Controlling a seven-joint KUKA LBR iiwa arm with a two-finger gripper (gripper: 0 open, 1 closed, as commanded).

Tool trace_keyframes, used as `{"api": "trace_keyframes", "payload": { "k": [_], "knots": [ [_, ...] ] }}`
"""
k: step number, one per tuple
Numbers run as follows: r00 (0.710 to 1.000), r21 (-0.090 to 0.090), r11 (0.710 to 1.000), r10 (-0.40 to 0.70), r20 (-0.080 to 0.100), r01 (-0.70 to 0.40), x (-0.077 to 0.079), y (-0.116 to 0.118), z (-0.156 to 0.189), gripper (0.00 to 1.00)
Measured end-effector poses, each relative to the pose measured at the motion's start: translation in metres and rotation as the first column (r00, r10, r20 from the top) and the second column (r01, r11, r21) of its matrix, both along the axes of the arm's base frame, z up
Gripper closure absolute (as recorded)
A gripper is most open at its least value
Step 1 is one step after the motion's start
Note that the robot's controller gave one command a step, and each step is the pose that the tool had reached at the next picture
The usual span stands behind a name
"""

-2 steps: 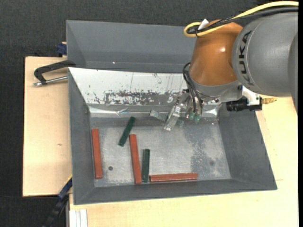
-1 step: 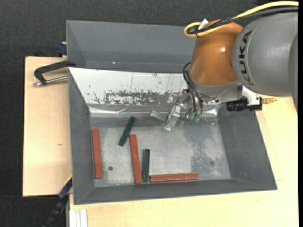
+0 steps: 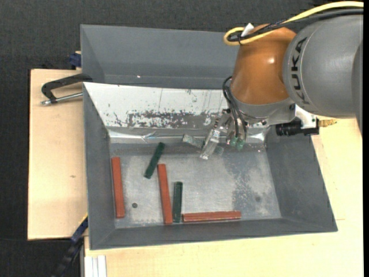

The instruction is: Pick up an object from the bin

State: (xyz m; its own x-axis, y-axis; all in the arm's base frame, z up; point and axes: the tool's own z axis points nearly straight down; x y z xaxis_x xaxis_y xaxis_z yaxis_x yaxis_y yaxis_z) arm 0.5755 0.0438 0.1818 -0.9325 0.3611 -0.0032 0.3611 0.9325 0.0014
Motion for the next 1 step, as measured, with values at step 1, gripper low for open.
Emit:
{"api": "trace_keyframes", "payload": {
  "k": [1],
  "knots": [
    [1.0, 0.0, 1.0, 0.0, 0.0, 0.0, 0.0, 0.0, 0.0, 1.0]
  ]
}}
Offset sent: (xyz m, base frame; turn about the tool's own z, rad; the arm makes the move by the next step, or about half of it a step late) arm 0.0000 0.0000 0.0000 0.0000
